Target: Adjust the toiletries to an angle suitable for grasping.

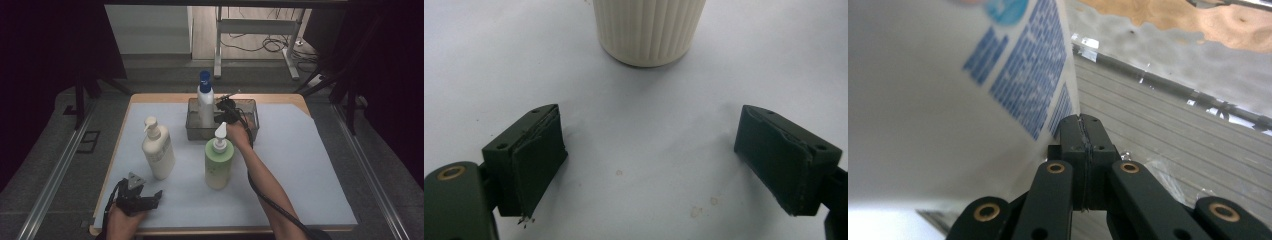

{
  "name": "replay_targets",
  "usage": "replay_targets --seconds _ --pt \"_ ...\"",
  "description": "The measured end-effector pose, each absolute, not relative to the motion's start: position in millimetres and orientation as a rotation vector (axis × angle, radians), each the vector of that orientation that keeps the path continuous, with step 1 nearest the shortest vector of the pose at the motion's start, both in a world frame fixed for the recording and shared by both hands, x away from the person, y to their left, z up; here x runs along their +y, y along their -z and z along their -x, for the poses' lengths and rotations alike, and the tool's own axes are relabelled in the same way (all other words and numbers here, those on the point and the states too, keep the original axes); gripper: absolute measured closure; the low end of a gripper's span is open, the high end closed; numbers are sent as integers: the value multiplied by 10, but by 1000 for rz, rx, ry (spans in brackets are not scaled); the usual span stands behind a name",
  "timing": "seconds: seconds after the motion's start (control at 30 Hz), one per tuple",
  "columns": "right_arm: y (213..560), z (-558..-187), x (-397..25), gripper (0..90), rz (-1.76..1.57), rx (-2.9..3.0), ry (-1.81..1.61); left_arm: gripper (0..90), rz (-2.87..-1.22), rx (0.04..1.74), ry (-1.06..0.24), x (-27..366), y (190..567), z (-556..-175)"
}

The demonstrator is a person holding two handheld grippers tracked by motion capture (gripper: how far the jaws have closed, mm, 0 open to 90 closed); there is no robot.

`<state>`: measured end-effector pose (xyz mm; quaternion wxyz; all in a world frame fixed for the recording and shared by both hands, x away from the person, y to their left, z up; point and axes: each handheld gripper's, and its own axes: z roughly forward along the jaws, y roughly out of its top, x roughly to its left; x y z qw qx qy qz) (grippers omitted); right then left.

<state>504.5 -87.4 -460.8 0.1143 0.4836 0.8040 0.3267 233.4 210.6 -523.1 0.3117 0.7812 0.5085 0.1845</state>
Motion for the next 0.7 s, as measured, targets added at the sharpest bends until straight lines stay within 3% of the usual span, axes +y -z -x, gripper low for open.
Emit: replay_targets --seconds 0.7 --pt "4617 -5082 -744 893 -1394 2407 -957 121 -2062 1341 -486 2107 5230 -2336"
